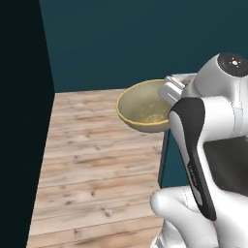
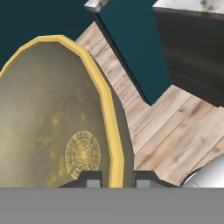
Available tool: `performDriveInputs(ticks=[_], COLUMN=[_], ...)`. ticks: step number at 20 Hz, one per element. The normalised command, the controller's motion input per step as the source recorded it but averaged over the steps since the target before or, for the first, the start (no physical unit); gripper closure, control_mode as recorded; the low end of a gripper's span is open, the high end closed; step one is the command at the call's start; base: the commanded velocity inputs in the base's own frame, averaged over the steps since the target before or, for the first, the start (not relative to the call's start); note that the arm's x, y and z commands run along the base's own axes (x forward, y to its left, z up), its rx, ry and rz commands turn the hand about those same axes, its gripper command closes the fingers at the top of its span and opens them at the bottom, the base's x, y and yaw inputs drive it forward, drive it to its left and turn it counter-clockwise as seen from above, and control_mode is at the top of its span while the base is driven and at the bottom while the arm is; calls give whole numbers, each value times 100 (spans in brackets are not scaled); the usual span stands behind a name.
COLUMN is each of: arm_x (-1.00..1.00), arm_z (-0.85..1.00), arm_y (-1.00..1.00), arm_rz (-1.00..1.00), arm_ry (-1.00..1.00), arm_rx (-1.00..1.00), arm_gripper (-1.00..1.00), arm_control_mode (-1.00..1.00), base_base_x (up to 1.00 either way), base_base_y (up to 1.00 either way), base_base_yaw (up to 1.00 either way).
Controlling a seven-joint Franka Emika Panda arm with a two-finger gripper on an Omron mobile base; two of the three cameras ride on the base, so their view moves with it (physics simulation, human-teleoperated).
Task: Take the smaller bowl and place it next to the appetizer plate on the dining counter , and place the larger bowl next to the plate with cooked food.
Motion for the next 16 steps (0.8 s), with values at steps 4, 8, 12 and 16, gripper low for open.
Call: performDriveInputs(ticks=[4,8,12,16], arm_x=[0,0,0,0], arm_z=[0,0,0,0], arm_y=[0,0,0,0], arm_rz=[0,0,0,0], arm_ry=[0,0,0,0], arm_rx=[0,0,0,0], arm_gripper=[100,100,100,100], arm_control_mode=[100,100,100,100], base_base_x=[78,85,95,100], base_base_y=[65,62,72,67], base_base_yaw=[-22,-33,-31,-23])
